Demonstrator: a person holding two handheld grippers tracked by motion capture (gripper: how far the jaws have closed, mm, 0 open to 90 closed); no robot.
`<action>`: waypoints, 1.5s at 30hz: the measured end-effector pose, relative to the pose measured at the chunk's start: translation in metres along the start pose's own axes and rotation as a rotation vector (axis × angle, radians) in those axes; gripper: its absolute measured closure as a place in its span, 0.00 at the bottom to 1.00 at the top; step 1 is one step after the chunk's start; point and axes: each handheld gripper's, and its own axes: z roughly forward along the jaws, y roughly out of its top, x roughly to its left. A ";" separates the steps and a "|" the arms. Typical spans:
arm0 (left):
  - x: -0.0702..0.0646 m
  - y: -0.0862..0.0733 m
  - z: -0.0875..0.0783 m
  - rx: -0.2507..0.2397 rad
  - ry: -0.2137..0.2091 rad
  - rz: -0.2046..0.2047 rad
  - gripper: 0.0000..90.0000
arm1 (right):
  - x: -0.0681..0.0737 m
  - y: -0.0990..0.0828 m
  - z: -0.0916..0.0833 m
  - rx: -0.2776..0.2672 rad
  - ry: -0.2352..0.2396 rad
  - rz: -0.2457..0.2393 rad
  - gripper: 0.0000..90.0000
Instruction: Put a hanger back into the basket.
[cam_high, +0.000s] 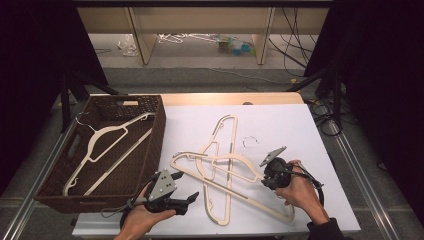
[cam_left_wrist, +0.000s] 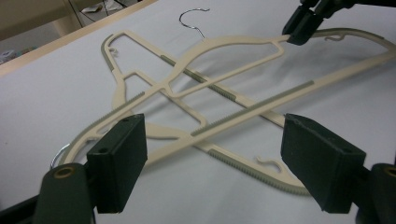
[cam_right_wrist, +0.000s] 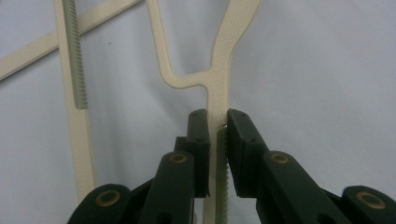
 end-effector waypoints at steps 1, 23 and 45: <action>0.000 0.000 0.000 0.000 0.000 0.000 0.25 | 0.000 0.000 0.000 0.000 0.000 0.000 0.89; 0.019 0.037 0.076 0.089 -0.055 0.025 0.27 | 0.027 -0.014 -0.034 -0.034 -0.002 -0.154 0.89; 0.004 0.049 0.123 0.146 -0.240 0.223 0.71 | 0.037 -0.013 -0.041 -0.054 0.020 -0.237 0.89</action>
